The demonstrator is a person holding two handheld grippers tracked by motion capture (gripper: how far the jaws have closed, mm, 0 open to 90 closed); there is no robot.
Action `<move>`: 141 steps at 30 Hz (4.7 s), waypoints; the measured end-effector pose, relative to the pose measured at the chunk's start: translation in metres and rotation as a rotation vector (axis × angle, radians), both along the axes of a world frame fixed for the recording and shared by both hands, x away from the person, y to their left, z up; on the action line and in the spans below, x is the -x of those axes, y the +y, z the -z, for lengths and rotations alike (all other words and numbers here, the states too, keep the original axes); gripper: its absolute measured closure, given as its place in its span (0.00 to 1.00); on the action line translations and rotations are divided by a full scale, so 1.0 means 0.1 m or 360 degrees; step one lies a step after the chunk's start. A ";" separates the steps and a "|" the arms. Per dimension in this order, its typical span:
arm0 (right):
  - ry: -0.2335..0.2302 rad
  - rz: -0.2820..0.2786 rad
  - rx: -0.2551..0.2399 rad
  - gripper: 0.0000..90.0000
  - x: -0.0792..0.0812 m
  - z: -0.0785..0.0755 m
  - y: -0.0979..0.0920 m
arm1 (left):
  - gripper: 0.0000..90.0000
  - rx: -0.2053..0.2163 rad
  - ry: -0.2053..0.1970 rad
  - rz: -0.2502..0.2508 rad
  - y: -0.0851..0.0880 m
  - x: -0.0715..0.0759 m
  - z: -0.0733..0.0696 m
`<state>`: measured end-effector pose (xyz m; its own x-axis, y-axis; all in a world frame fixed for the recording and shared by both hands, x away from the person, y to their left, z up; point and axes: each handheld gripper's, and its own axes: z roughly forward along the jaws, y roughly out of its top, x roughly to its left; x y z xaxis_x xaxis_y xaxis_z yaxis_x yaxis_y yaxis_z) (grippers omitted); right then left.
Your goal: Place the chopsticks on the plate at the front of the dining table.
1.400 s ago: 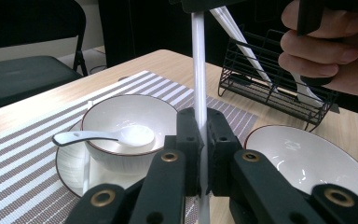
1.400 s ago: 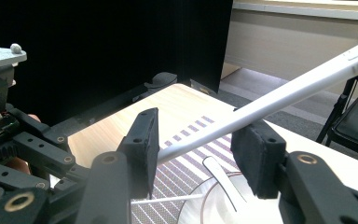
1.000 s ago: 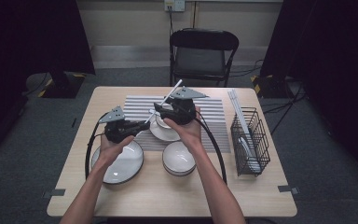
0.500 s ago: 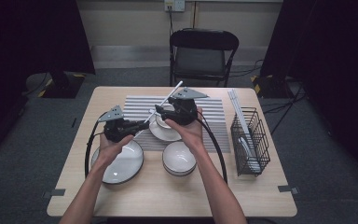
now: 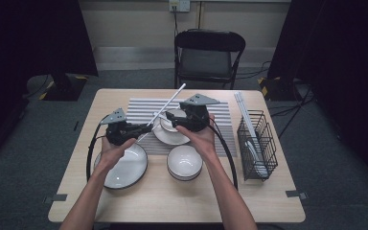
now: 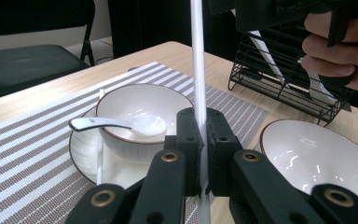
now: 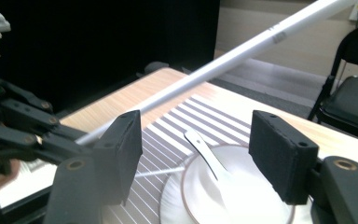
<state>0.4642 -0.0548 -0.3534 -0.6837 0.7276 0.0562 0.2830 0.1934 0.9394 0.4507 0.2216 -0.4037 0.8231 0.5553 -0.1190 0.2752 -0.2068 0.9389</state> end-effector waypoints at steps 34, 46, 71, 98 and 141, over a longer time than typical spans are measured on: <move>0.0174 0.0129 0.0054 0.32 0.11 0.39 -0.49 | 0.96 -0.0033 0.0020 -0.0118 0.28 -0.13 -0.05; 0.0227 0.0158 0.0060 0.32 0.13 0.50 -0.58 | 0.96 -0.0035 0.0058 -0.0121 0.28 -0.21 -0.03; 0.0281 0.0250 0.0103 0.36 0.16 0.81 -0.76 | 0.96 -0.0084 0.0094 -0.0177 0.34 -0.47 -0.19; 0.0412 0.0400 0.0250 0.26 0.13 1.20 -0.87 | 0.96 -0.0219 0.0278 -0.0243 0.28 -0.72 0.24; 0.0457 0.0484 0.0437 0.19 0.14 1.47 -0.89 | 0.96 -0.0320 0.0465 -0.0244 0.20 -0.79 0.62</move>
